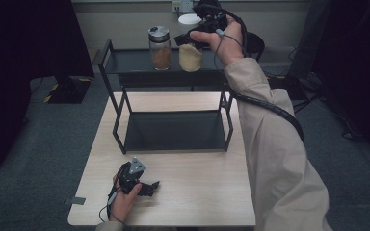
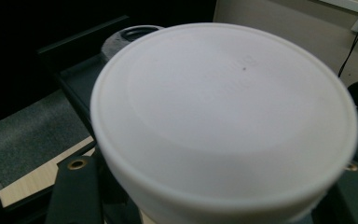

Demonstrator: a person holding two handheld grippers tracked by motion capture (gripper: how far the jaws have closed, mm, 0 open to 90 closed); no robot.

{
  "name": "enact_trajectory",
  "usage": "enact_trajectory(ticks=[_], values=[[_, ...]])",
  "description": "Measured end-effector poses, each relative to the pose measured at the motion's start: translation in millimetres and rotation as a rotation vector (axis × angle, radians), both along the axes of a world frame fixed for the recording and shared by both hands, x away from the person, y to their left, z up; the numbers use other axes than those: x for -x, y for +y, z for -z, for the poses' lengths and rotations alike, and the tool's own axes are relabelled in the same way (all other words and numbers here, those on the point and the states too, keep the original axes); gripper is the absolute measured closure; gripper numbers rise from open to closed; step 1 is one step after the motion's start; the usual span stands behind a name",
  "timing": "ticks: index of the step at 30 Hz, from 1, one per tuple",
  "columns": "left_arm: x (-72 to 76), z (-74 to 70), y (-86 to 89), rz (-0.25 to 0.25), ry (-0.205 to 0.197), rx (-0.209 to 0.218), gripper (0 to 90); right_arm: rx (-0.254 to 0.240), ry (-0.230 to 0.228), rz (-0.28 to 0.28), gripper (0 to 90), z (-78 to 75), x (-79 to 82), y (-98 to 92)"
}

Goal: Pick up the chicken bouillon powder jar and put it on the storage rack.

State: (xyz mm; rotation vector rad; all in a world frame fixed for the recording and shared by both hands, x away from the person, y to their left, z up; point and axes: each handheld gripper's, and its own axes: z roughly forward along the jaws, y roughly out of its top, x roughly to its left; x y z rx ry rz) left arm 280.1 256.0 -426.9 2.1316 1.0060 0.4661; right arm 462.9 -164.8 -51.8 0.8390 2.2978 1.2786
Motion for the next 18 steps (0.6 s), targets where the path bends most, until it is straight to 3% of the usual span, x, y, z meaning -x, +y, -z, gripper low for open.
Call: enact_trajectory(ticks=[11,18], values=[[0.0,0.0,0.0,0.0,0.0,0.0,0.0,-0.003,0.002,0.031,34.8,4.3,-20.5,4.4],[0.0,0.0,0.0,0.0,0.0,0.0,0.0,-0.012,0.007,0.044,34.8,9.7,-25.1,3.5]])
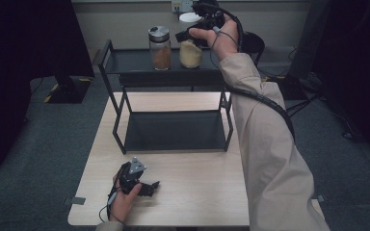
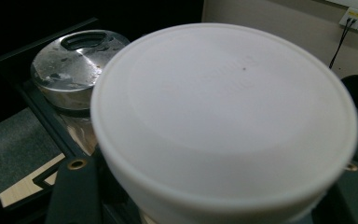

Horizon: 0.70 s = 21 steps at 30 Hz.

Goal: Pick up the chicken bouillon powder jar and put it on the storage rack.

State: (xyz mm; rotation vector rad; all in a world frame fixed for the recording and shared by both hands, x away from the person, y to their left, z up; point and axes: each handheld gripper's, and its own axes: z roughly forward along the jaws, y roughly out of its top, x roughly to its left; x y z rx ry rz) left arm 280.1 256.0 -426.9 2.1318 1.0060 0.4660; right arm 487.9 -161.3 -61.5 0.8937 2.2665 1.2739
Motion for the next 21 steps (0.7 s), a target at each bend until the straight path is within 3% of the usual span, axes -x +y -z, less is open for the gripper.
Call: enact_trajectory(ticks=[11,21], values=[[0.0,0.0,0.0,0.0,0.0,0.0,0.0,-0.023,-0.01,0.001,34.7,7.9,-0.6,-3.7],[0.1,0.0,0.0,0.0,0.0,0.0,0.0,-0.015,-0.019,0.005,34.1,8.7,3.2,-1.9]])
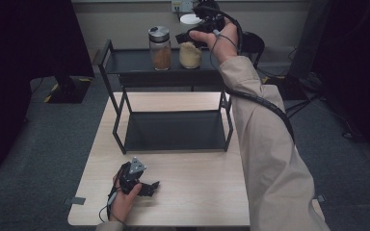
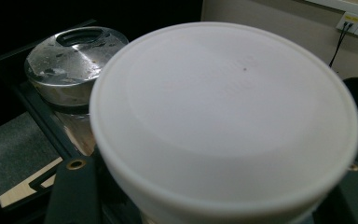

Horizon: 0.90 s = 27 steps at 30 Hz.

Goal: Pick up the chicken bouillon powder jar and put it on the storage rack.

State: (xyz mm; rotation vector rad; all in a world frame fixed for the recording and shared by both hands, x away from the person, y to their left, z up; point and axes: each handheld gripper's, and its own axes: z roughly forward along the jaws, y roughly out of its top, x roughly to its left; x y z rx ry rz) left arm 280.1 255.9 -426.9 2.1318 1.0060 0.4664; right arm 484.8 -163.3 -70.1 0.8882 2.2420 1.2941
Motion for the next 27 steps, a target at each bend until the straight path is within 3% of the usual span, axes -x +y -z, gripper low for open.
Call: enact_trajectory(ticks=[12,17,27], values=[[0.0,0.0,0.0,0.0,0.0,0.0,0.0,0.002,-0.002,0.038,7.1,0.8,10.3,-3.8],[0.0,0.0,0.0,0.0,0.0,0.0,0.0,-0.009,-0.019,0.067,2.6,7.1,20.1,-6.2],[0.0,0.0,0.0,0.0,0.0,0.0,0.0,-0.034,-0.021,0.055,0.3,11.7,36.2,-11.5]])
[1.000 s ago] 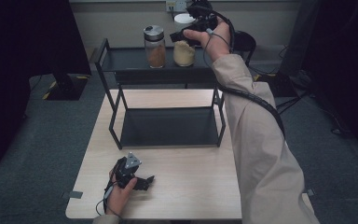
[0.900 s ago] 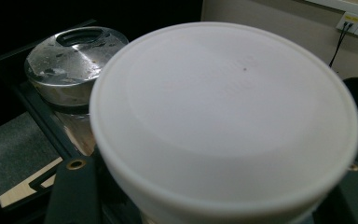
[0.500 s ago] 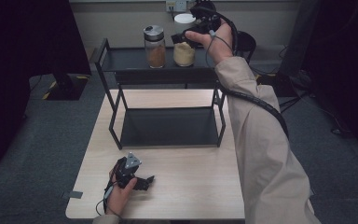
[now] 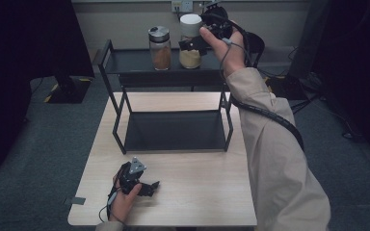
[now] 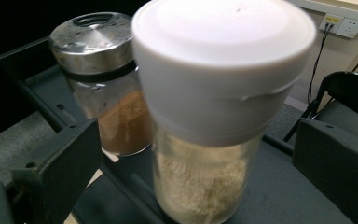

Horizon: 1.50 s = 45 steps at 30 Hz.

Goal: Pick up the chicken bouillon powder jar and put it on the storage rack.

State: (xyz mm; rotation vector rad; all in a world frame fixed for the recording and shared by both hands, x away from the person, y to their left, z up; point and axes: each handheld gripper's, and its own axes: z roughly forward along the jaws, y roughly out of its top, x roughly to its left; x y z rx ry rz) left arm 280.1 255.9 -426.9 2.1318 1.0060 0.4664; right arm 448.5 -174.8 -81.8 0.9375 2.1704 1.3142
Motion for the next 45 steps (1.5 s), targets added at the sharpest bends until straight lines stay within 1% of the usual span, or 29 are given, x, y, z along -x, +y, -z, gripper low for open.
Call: enact_trajectory(ticks=[3,7,15,23,32,35,38,45], values=[[0.0,0.0,0.0,0.0,0.0,0.0,0.0,-0.01,0.004,-0.003,0.3,2.0,4.7,-1.5],[0.0,0.0,0.0,0.0,0.0,0.0,0.0,-0.02,0.0,0.006,0.3,6.4,12.1,-2.6],[0.0,0.0,0.0,0.0,0.0,0.0,0.0,-0.04,-0.01,0.002,0.5,18.0,28.7,-7.7],[0.0,0.1,0.0,0.0,0.0,0.0,0.0,-0.062,-0.011,-0.028,0.6,29.5,44.2,-12.5],[0.2,0.2,0.0,0.0,-0.001,0.0,0.0,-0.064,-0.013,-0.053,0.8,44.0,58.4,-11.6],[0.1,0.1,0.1,0.0,-0.001,0.0,0.0,-0.071,-0.016,-0.062,0.9,49.4,63.0,-12.4],[0.1,0.1,0.1,0.0,-0.001,0.001,0.0,-0.075,-0.008,-0.07,0.9,55.6,66.6,-12.7],[-0.1,0.0,0.2,0.001,0.0,-0.001,0.0,-0.092,0.01,-0.093,1.0,76.6,73.3,-16.6]])
